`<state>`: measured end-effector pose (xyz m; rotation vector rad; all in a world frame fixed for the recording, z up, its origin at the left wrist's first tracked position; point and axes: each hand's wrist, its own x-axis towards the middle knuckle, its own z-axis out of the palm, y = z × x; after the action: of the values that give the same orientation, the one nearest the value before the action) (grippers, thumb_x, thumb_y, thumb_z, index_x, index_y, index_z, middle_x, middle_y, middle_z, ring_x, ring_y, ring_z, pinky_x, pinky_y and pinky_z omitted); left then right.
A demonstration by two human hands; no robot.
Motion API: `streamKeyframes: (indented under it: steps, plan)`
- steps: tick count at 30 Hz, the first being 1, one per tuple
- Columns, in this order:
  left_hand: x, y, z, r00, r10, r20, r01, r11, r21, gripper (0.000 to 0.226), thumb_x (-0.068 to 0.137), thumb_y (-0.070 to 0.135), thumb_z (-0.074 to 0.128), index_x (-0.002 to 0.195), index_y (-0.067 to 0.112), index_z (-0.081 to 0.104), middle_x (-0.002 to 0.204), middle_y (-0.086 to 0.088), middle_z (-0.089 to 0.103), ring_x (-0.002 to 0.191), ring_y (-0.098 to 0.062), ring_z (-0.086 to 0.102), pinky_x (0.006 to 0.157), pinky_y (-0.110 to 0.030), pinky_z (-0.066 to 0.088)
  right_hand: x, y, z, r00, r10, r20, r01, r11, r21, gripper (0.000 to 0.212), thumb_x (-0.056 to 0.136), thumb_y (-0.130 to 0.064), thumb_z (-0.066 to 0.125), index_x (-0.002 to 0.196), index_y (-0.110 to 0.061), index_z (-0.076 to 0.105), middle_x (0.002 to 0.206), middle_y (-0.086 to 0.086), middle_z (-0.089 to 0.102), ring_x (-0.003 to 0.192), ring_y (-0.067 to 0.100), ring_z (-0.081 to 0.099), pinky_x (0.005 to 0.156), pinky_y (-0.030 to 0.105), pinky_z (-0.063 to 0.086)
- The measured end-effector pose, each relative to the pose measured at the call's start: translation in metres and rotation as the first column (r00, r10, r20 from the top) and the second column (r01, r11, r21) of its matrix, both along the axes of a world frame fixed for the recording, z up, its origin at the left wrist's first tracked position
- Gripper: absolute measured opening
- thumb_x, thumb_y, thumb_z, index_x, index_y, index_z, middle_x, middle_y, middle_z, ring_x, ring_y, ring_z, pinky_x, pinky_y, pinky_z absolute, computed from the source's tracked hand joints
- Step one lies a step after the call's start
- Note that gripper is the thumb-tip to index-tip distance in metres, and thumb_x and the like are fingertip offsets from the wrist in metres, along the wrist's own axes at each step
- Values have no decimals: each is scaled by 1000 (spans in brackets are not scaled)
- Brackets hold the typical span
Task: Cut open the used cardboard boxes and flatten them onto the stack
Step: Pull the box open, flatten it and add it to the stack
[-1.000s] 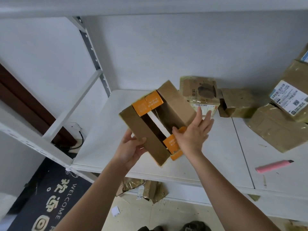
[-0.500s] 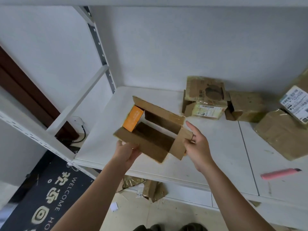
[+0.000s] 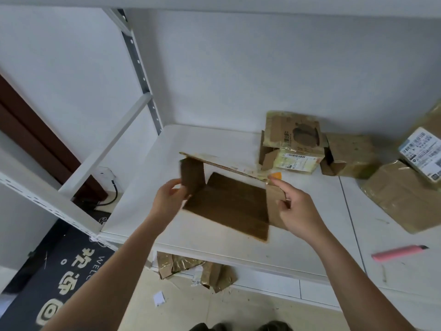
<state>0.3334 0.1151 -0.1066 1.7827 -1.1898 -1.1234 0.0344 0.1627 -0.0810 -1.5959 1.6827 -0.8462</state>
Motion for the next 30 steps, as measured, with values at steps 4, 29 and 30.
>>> streamKeyframes:
  steps: [4, 29, 30]
  plan:
    - [41, 10, 0, 911, 27, -413, 86, 964, 253, 31, 99, 3, 37, 109, 8, 67, 109, -13, 73, 96, -25, 70, 93, -42, 52, -21, 1, -2, 968, 195, -158, -182, 979, 93, 74, 86, 17, 47, 129, -41, 61, 136, -21, 56, 119, -8, 51, 89, 7, 43]
    - [-5, 10, -69, 824, -206, 528, 134, 976, 171, 40, 76, 31, 82, 112, 27, 65, 133, -8, 39, 124, -30, 29, 101, -39, 33, -7, -13, -82, 887, 141, -440, 41, 924, 380, 40, 99, -35, 54, 139, -27, 52, 136, 6, 44, 119, 27, 57, 96, 35, 47]
    - [-5, 7, -69, 849, -181, 496, 107, 979, 174, 38, 76, 30, 81, 109, 27, 63, 130, -9, 42, 120, -30, 31, 96, -37, 31, -7, -11, -84, 889, 143, -436, 71, 896, 438, 49, 99, -39, 53, 145, -27, 44, 139, 10, 37, 119, 30, 56, 95, 34, 47]
